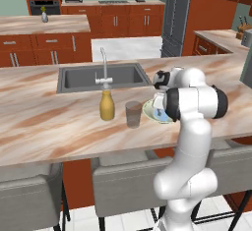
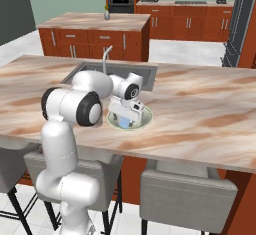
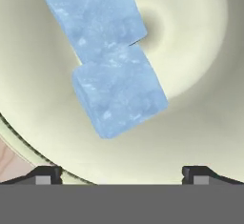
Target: There are two ice cubes in the ice bowl. Place both ice cubes in the glass cup.
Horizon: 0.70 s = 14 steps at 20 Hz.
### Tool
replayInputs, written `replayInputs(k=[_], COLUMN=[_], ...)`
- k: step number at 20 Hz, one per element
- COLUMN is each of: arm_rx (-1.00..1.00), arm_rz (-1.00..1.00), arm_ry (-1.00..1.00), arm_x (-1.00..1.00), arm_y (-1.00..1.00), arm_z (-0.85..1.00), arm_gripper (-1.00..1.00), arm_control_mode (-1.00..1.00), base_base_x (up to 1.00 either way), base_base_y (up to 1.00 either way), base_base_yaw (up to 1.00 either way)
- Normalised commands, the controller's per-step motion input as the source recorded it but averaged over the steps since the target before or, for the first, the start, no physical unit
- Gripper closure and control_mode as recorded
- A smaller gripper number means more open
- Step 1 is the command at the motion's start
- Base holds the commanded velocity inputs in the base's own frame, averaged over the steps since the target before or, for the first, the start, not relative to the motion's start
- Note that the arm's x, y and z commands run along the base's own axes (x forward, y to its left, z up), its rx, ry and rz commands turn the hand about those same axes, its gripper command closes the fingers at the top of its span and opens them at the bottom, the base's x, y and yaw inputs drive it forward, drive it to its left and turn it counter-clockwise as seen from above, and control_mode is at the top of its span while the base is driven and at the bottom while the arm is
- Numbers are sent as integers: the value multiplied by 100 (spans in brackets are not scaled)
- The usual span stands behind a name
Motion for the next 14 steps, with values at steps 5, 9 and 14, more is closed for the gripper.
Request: replayInputs(k=[5, 9, 14], arm_rx=[0, 0, 0], arm_rz=[0, 0, 0], arm_ry=[0, 0, 0], arm_x=[23, 32, 25], arm_y=[0, 0, 0], arm_z=[-11, -10, -15], arm_gripper=[-100, -100, -100], arm_control_mode=[-100, -100, -100], base_base_x=[0, 0, 0], base_base_y=[0, 0, 0], base_base_yaw=[0, 0, 0])
